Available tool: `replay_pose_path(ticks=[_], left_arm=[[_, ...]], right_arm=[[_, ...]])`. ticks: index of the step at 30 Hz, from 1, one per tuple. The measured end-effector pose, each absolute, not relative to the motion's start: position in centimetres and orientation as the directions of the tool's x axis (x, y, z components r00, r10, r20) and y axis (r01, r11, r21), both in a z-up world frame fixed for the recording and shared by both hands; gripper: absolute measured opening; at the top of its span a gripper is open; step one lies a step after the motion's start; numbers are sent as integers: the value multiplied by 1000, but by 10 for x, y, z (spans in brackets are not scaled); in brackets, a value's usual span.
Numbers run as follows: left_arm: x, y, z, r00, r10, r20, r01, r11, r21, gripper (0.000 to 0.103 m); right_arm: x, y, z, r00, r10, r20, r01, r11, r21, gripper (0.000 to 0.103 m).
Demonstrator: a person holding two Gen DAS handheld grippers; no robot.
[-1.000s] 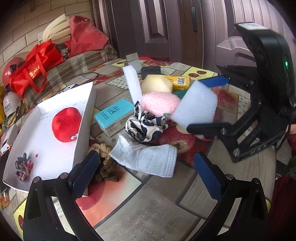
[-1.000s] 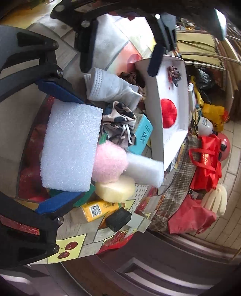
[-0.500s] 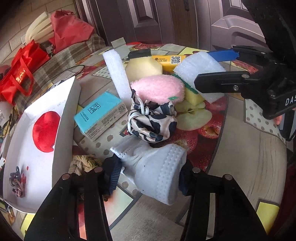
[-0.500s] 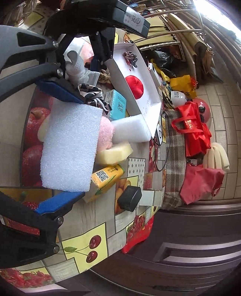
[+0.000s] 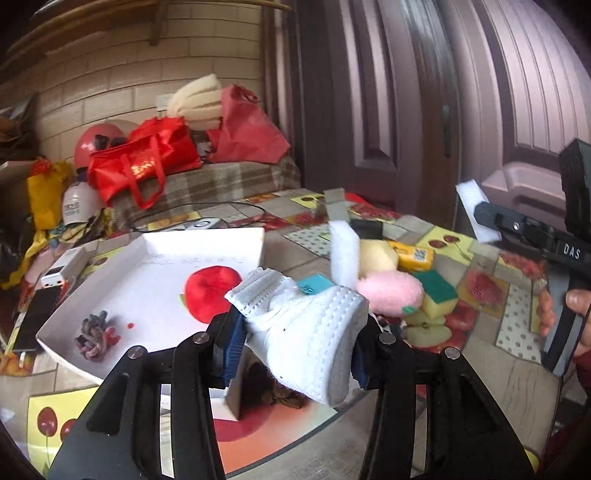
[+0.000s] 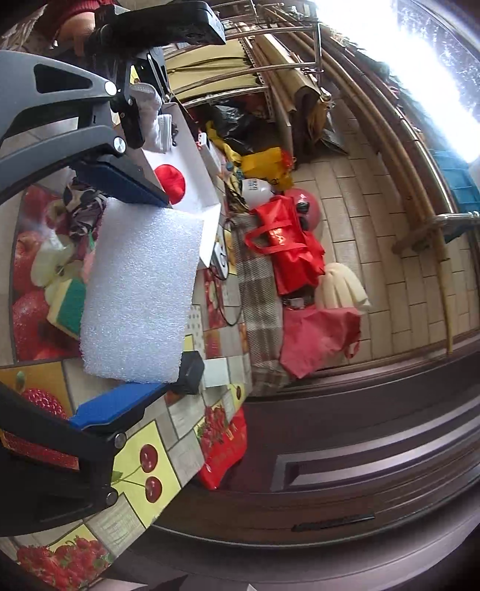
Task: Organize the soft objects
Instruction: 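Carry the foam block and sock into the white box and release both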
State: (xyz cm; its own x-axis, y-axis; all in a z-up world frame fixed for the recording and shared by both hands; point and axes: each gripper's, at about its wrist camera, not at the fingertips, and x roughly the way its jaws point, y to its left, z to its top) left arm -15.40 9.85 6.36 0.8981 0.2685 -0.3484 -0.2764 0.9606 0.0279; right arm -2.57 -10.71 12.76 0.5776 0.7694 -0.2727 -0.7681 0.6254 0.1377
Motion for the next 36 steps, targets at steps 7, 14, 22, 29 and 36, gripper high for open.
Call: replay_pose_path(ticks=[7, 14, 22, 29, 36], left_arm=[[-165, 117, 64, 861, 398, -316, -414, 910, 18, 46], [-174, 134, 62, 844, 443, -302, -465, 886, 1, 47], [-182, 156, 60, 815, 495, -302, -521, 854, -6, 48], [-183, 196, 58, 764, 571, -299, -601, 799, -9, 48], [-188, 234, 58, 722, 630, -287, -670, 740, -61, 49]], right_arm=[[-37, -84, 130, 592, 766, -253, -781, 622, 58, 90], [-42, -66, 127, 565, 778, -274, -803, 595, 32, 90], [-52, -34, 121, 500, 802, -327, -842, 539, 32, 90], [-61, 11, 110, 404, 827, -391, -888, 456, 49, 90], [-69, 50, 101, 369, 827, -424, -904, 426, 43, 90]])
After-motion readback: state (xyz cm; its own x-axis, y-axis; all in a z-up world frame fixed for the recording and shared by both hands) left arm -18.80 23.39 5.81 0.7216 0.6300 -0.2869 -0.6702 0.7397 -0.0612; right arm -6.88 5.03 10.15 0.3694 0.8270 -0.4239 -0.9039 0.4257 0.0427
